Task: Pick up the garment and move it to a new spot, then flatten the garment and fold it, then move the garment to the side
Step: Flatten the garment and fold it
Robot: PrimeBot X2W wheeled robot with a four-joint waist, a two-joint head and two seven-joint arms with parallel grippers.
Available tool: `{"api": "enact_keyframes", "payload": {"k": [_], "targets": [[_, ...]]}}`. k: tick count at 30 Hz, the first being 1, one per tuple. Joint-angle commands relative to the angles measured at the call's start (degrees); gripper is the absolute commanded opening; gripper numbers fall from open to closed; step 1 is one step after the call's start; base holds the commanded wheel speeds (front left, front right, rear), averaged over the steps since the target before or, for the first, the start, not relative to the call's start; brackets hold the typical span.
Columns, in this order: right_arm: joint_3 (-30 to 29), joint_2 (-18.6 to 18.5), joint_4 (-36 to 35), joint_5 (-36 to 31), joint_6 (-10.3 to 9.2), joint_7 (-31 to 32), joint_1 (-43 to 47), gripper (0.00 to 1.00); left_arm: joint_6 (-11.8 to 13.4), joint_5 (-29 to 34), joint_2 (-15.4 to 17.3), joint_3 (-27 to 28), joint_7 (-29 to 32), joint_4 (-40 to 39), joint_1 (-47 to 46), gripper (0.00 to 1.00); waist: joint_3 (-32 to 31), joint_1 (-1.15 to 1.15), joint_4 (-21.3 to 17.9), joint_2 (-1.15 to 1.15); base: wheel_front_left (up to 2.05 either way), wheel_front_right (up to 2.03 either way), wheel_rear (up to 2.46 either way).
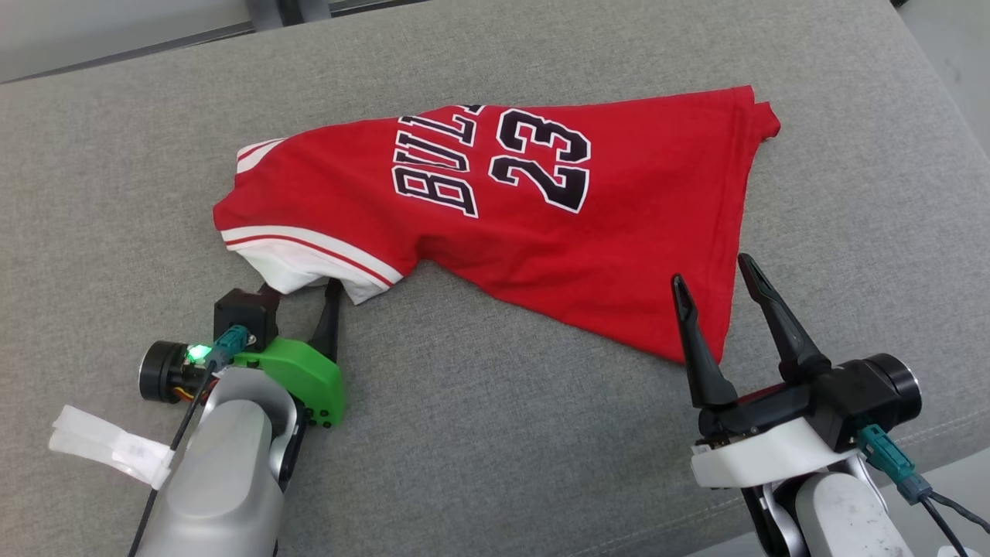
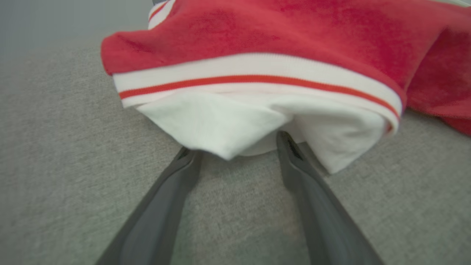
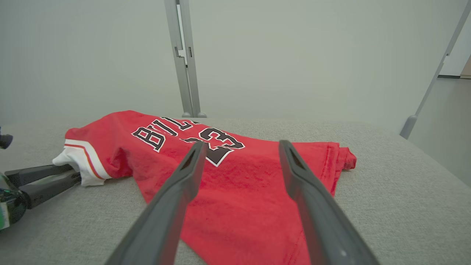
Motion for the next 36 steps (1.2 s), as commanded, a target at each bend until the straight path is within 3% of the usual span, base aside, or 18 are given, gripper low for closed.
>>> {"api": "enact_keyframes", "payload": {"k": [1,2,13,22,28,36], "targets": [[-0.22,-0.03,-0.25,-0.05,-0.08,-0.01,-0.48,1.0,-0.4,0.64,0.03,-0.24,0.1,0.84,-1.13,0.37,0.59,0.0,-0.2,0.0,0.0,0.0,0.0],[-0.47,-0.04,-0.3,-0.13,-0.08,-0.01,-0.49,1.0,-0.6,0.93,-0.1,-0.44,0.1,1.31,-1.29,0.0,0.67,0.0,0.03,0.0,0.0,0.0,0.0],[-1.53,-0.05,-0.35,0.12,-0.08,-0.01,0.84,1.0,-1.99,-0.75,-0.19,-1.37,0.05,-5.76,3.28,0.0,-0.81,0.0,4.88,0.0,0.0,0.0,0.0],[-3.49,-0.06,0.96,2.19,-0.08,-0.01,2.59,1.0,-2.1,-11.57,2.73,-5.91,2.71,-15.81,10.91,0.0,-2.14,0.0,10.74,0.0,0.0,0.0,0.0],[-7.95,-0.02,5.51,4.18,-0.08,-0.01,4.0,1.0,-2.05,-19.63,5.72,-5.43,6.96,-22.92,14.82,0.0,-1.71,0.0,11.21,0.0,0.0,0.0,0.0],[-7.97,-0.05,8.76,1.31,-0.09,-0.01,8.41,1.0,-1.22,-22.23,8.62,-3.71,10.33,-29.59,17.29,0.0,-0.92,0.0,10.59,0.0,0.0,0.0,0.0]]}}
